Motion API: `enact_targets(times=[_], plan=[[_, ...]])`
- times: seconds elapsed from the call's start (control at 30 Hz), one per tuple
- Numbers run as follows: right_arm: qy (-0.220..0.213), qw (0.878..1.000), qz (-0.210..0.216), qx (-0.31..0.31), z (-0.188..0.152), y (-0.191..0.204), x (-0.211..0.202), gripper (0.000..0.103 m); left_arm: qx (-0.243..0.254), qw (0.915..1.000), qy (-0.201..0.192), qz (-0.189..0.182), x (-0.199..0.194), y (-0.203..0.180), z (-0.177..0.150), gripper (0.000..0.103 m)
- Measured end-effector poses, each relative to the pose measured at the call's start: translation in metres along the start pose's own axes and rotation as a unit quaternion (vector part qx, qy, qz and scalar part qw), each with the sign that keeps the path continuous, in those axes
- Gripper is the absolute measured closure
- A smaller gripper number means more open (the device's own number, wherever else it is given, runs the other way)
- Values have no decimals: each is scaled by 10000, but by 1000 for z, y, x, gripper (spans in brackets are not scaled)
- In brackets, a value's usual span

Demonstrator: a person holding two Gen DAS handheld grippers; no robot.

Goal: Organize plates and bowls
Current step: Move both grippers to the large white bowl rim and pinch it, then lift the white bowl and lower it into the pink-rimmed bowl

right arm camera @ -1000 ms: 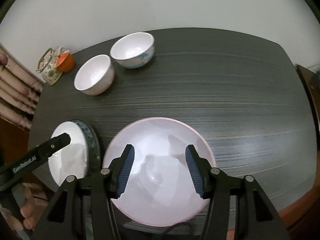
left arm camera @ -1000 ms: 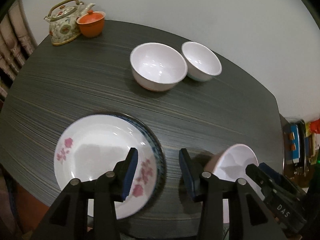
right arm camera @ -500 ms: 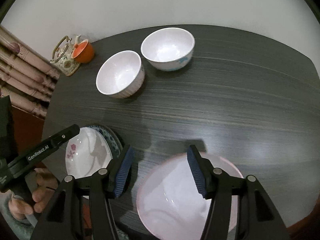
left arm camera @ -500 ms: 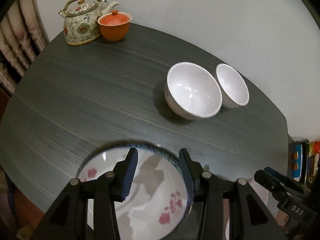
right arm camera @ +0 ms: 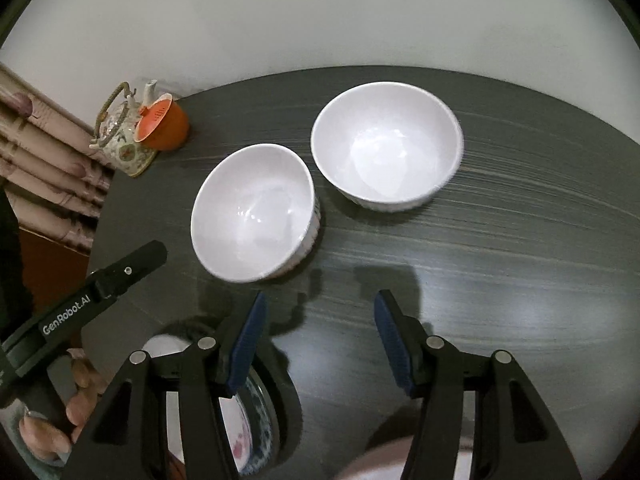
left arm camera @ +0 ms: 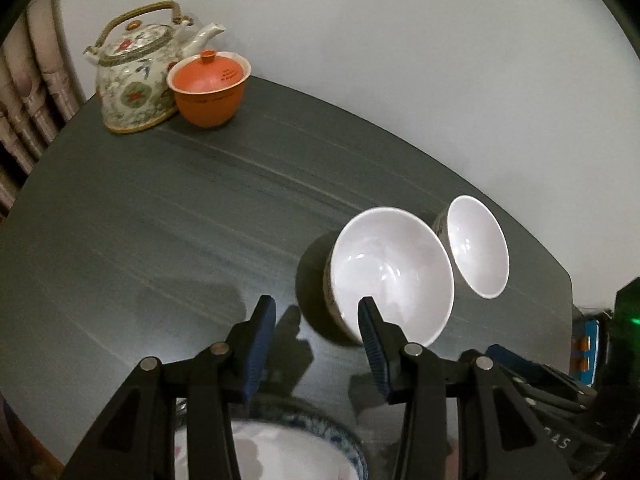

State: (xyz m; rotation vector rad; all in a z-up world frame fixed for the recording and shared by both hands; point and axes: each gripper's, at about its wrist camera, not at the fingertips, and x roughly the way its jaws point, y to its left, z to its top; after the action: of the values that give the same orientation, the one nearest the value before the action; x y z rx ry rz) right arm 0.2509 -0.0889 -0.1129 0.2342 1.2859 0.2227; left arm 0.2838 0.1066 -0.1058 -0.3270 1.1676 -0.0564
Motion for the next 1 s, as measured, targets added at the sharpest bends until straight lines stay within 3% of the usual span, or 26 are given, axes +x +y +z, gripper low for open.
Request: enact_targets(times=[0.4, 0.67, 0.7, 0.73, 0.83, 0.93, 1.0], plan=[[264, 9993, -160, 222, 29, -4, 40, 56, -28, 9991, 416, 83, 49, -5, 14, 59], [270, 9993, -111, 224, 36, -2, 55, 74, 67, 9986, 504, 157, 70, -13, 13, 60], [270, 9993, -111, 249, 36, -2, 56, 75, 74, 9985, 506, 170, 72, -14, 13, 61], [277, 9992, -115, 250, 37, -2, 58, 75, 93, 9984, 527, 198, 74, -15, 13, 70], [304, 9992, -66, 253, 37, -3, 61, 77, 91, 9973, 720, 84, 85, -17, 14, 85], [332, 9992, 24, 226, 37, -2, 62, 89, 161, 9975, 679, 106, 88, -21, 12, 88], [327, 9993, -31, 195, 37, 0, 62, 89, 161, 9975, 686, 107, 88, -23, 10, 88]])
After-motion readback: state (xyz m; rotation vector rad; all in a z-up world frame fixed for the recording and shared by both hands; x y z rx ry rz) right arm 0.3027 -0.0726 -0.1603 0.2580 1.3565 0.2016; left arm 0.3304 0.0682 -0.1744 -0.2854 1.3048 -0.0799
